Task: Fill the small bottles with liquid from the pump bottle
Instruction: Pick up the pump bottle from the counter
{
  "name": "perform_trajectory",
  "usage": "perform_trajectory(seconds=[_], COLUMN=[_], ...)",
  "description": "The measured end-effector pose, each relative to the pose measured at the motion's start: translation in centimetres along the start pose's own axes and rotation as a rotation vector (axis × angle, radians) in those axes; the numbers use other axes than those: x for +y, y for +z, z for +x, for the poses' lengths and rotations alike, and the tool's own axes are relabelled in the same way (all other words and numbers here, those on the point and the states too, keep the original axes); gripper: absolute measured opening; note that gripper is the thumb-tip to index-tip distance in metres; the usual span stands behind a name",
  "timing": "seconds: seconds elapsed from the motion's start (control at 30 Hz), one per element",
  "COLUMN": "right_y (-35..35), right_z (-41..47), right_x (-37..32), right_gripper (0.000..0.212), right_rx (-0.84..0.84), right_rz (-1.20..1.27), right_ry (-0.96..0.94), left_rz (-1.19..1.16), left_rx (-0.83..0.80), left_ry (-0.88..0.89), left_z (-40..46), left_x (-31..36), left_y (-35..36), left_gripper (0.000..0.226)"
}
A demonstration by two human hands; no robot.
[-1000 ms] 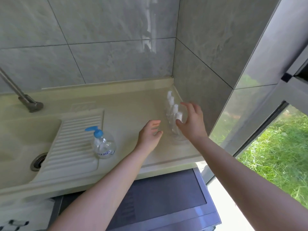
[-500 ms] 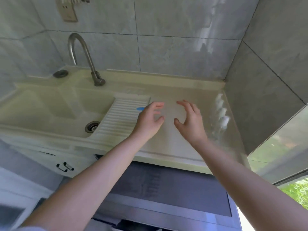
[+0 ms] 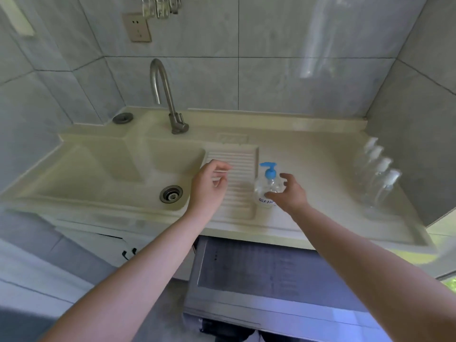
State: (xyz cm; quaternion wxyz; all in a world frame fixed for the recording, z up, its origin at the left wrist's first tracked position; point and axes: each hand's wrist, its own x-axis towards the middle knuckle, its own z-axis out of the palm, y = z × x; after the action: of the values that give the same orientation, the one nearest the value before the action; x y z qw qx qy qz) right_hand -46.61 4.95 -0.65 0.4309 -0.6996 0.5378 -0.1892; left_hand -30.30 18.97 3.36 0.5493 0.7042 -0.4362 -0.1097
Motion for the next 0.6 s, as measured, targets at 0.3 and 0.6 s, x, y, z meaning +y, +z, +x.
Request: perform_trajectory(seconds=[0.3,0.6], right_y=[3.9,4.6], right_z=[-0.3,0.2], right_x=[0.2,0.0], right_gripper=[0.084,0.091], right_rx=[0.195,0.234], right_rz=[0.069,0.053], right_ry=[0.193,0.160], left_rz=[-0.052,-0.054], left_rx=[-0.207,-0.281], left_ry=[-0.023,-0.076], left_z=[2.0,2.5], left_x=[-4.3,-5.5], left_y=[-2.9,-1.1], left_gripper=[0.027,0.026])
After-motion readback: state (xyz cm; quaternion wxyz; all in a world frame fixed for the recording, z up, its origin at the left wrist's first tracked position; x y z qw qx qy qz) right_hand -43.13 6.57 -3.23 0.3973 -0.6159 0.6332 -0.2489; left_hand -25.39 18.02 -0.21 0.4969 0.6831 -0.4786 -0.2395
